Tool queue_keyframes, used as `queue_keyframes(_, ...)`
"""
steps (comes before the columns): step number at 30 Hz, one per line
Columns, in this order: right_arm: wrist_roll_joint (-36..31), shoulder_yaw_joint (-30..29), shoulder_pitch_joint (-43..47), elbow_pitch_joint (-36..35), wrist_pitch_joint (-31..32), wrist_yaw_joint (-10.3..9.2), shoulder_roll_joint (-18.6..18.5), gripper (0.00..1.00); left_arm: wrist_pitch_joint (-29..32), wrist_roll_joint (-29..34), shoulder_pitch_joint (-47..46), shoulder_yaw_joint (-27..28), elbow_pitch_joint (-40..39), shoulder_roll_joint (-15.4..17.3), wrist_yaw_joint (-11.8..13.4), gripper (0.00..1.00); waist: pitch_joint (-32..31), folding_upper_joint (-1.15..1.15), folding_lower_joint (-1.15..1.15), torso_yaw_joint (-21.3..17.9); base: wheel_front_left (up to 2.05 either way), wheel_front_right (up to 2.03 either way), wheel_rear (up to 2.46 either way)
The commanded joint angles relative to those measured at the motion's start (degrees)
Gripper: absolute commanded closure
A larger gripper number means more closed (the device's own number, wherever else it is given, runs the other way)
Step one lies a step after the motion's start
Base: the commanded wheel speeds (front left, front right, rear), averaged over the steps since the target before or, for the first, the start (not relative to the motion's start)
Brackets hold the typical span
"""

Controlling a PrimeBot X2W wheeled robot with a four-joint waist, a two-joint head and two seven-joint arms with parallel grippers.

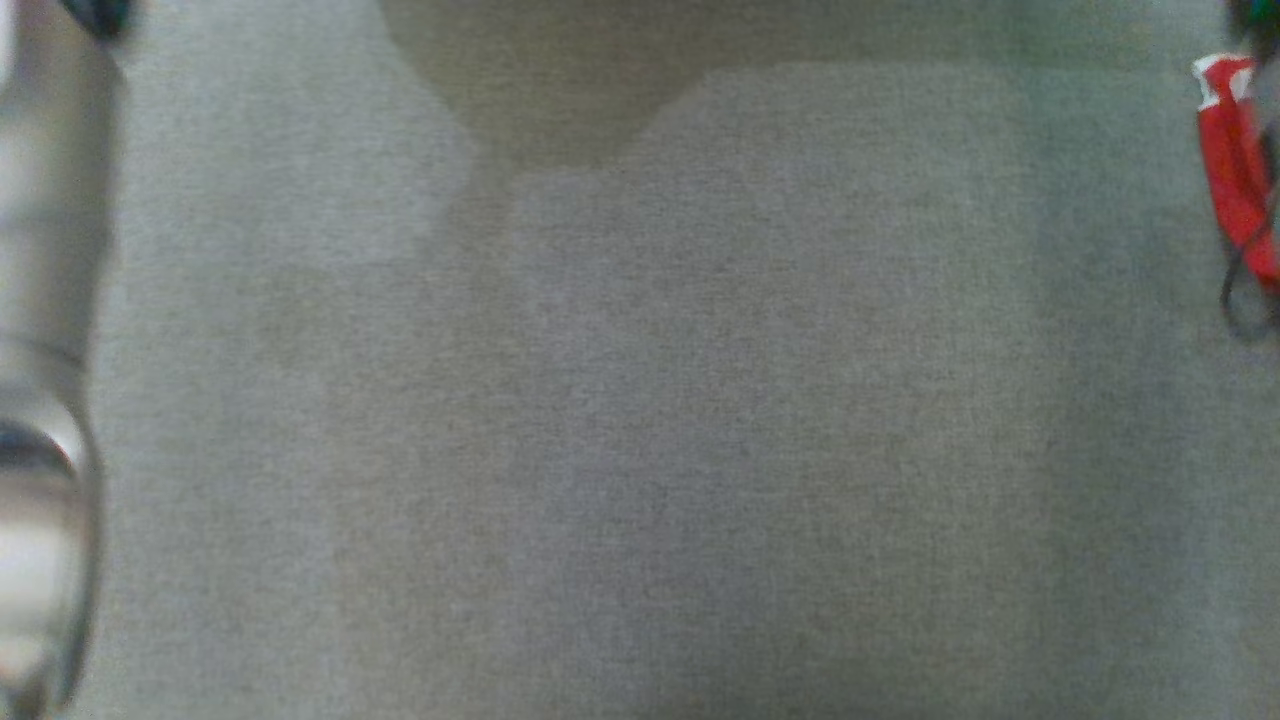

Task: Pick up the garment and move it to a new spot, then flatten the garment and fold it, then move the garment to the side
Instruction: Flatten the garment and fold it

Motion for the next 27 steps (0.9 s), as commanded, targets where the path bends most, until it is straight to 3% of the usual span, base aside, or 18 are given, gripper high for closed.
queue_keyframes(1,0.45,0.69,0.36,-1.32,0.39,0.40,0.01,1.00,-0.43,-0.18,-0.94,0.58,-1.49,2.70,-0.19,1.00,-0.88,0.00,0.00,0.69,0.00,0.00,0.00)
queue_keyframes(5,4.13,6.43,6.95,-0.55,5.94,0.40,-1.68,1.00,0.14,-2.70,8.05,-3.23,-2.43,2.73,-0.32,1.00,-3.55,0.00,0.00,1.66,0.00,0.00,0.00)
queue_keyframes(9,8.24,13.49,13.67,-2.89,12.65,0.40,-4.47,1.00,3.85,-6.82,17.42,-8.84,-6.80,5.32,-0.34,1.00,-6.82,0.00,0.00,2.33,0.00,0.00,0.00)
queue_keyframes(16,14.47,23.10,21.45,-8.72,19.66,0.40,-10.57,1.00,14.77,-16.21,29.11,-17.34,-20.35,14.64,-0.35,1.00,-11.54,0.00,0.00,2.88,0.00,0.00,0.00)
queue_keyframes(21,17.30,28.04,23.92,-11.20,21.98,0.40,-13.69,1.00,20.82,-21.61,34.50,-18.97,-29.66,21.40,-0.36,1.00,-14.30,0.00,0.00,2.34,0.00,0.00,0.00)
queue_keyframes(27,22.02,31.84,26.62,-13.70,24.81,0.40,-15.51,1.00,27.73,-27.47,40.35,-19.21,-40.20,27.29,-0.29,1.00,-17.70,0.00,0.00,1.09,0.00,0.00,0.00)
